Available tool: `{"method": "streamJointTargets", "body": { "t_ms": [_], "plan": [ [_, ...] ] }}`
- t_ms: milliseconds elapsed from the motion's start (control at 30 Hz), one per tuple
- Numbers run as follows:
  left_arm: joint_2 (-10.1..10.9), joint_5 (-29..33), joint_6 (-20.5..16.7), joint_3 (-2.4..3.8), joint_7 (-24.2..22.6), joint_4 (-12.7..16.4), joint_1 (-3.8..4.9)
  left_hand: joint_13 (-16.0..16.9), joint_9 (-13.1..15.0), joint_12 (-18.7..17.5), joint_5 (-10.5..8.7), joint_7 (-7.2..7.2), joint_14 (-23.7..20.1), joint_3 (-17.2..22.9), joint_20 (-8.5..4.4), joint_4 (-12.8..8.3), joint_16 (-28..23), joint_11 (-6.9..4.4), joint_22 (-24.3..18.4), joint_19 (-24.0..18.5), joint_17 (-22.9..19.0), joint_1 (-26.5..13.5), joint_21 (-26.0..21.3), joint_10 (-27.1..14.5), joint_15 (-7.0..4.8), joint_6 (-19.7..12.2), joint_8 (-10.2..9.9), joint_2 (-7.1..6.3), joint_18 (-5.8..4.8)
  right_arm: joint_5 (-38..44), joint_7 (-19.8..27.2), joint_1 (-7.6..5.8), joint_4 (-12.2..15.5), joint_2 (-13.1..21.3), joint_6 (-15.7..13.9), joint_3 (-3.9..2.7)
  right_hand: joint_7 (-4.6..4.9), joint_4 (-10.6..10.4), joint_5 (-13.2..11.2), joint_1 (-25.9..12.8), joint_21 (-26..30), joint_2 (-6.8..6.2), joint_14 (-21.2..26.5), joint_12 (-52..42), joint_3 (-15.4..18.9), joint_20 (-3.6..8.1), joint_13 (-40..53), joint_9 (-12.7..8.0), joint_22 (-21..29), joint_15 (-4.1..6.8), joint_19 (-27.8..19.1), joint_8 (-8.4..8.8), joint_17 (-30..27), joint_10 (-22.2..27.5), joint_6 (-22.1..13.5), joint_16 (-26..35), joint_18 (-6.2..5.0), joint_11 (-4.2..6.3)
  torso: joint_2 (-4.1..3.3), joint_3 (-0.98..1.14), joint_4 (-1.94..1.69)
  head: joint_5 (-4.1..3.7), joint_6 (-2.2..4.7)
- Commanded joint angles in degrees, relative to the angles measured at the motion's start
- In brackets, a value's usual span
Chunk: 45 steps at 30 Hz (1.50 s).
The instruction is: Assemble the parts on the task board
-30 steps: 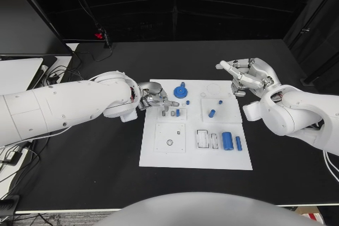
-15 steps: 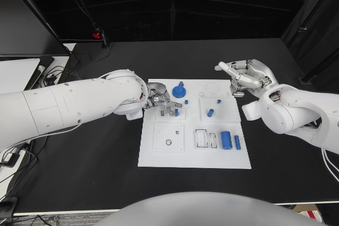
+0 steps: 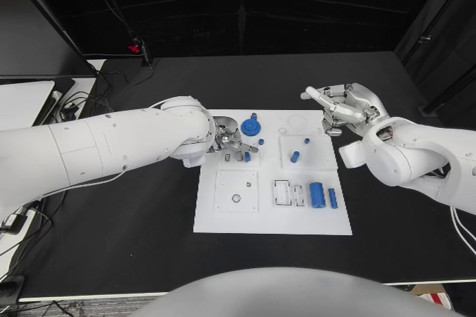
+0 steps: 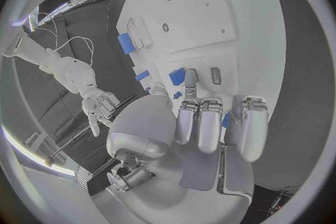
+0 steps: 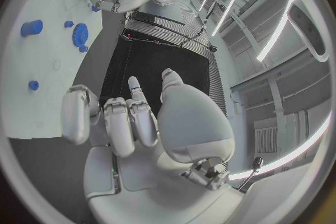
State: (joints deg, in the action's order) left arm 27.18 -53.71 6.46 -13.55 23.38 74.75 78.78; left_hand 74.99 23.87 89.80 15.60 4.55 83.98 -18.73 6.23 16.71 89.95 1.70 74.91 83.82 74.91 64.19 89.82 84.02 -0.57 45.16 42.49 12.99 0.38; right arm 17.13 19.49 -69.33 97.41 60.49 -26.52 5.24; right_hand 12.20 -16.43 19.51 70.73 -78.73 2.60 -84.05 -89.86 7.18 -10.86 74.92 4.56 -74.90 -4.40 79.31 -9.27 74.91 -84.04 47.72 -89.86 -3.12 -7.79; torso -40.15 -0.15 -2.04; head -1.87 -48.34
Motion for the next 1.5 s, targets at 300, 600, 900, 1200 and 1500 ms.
{"method": "streamJointTargets", "body": {
  "t_ms": [300,600,900,1200,1500],
  "plan": [
    [-1.29,-0.31,1.83,0.05,2.37,-1.09,-0.08,15.01,0.65,0.20,1.38,-0.04,6.02,-0.18,-0.52,-0.11,0.05,-0.44,15.09,6.18,15.09,1.62,0.18,5.98,-0.52,0.60,-1.05,-0.06,-0.38,-0.24,-0.45,0.03,-0.08,-0.08,0.34,0.00,-0.05,0.00,0.61,0.16,0.32,0.52,-5.95,-0.14,0.41,-0.16,15.08,0.10,-10.43,-0.44,-0.34,-0.50,15.09,-5.96,-0.56,-0.14,-0.38,-0.32,0.00,0.01,-0.05,-0.24,-0.13],
    [-2.34,-0.31,2.14,0.05,2.68,-1.94,-0.21,15.01,1.42,0.20,1.99,-0.24,6.02,0.29,-0.65,-0.16,0.05,-0.64,15.09,6.18,15.09,3.01,0.18,5.98,-0.69,0.95,-1.44,0.52,-0.38,-0.24,-0.73,0.11,-0.24,-0.28,0.40,0.00,-0.05,0.01,0.70,0.22,0.32,0.54,-5.95,-0.14,0.44,-0.16,15.08,0.11,-10.43,-0.44,-0.34,-0.58,15.09,-5.96,-0.62,-0.14,-0.38,-0.32,0.03,0.02,-0.09,-0.34,-0.20],
    [-2.73,-0.31,2.01,0.05,2.10,-2.66,-0.26,15.01,3.14,0.20,10.38,-0.64,6.02,1.68,-1.02,-0.29,0.05,-1.04,15.09,6.18,15.09,8.27,0.18,5.98,-1.09,0.91,-3.12,-0.26,-0.38,-0.24,-1.30,0.21,-0.49,-0.34,0.40,0.01,-0.04,0.01,0.81,0.27,0.40,0.57,-5.95,-0.14,0.49,-0.17,15.08,0.11,-10.39,-0.44,-0.41,-0.67,15.09,-5.96,-0.67,-0.14,-0.41,-0.32,0.01,-0.03,-0.06,-0.58,-0.21],
    [-2.60,-0.31,1.25,0.05,0.69,-2.60,-0.32,15.01,5.00,0.20,27.04,-1.26,6.02,6.85,-1.63,-1.56,0.05,-1.66,15.09,6.18,15.09,18.28,0.18,5.98,-1.76,1.45,-4.79,-4.04,-0.38,-0.24,-1.94,0.38,-1.00,-0.47,0.39,0.03,-0.02,-0.01,0.96,0.32,0.45,0.62,-5.95,-0.14,0.56,-0.17,15.08,0.11,-10.37,-0.45,-0.46,-0.78,15.09,-5.96,-0.82,-0.14,-0.42,-0.33,0.02,-0.01,-0.09,-0.65,-0.32],
    [-1.90,-0.31,0.09,0.05,-0.81,-2.29,-0.35,15.01,6.40,0.20,30.74,-1.07,6.02,10.66,-1.72,-0.46,0.05,-1.54,15.09,6.18,15.09,20.88,0.18,5.98,-1.69,1.93,-5.55,-6.43,-0.38,-0.24,-2.49,0.63,-1.58,-0.60,0.50,0.06,0.01,-0.08,1.06,0.31,0.53,0.75,-5.95,-0.14,0.66,-0.19,15.08,0.09,-10.34,-0.46,-0.53,-0.88,15.09,-5.96,-1.07,-0.14,-0.45,-0.36,0.00,-0.04,-0.10,-0.77,-0.55]
  ]
}}
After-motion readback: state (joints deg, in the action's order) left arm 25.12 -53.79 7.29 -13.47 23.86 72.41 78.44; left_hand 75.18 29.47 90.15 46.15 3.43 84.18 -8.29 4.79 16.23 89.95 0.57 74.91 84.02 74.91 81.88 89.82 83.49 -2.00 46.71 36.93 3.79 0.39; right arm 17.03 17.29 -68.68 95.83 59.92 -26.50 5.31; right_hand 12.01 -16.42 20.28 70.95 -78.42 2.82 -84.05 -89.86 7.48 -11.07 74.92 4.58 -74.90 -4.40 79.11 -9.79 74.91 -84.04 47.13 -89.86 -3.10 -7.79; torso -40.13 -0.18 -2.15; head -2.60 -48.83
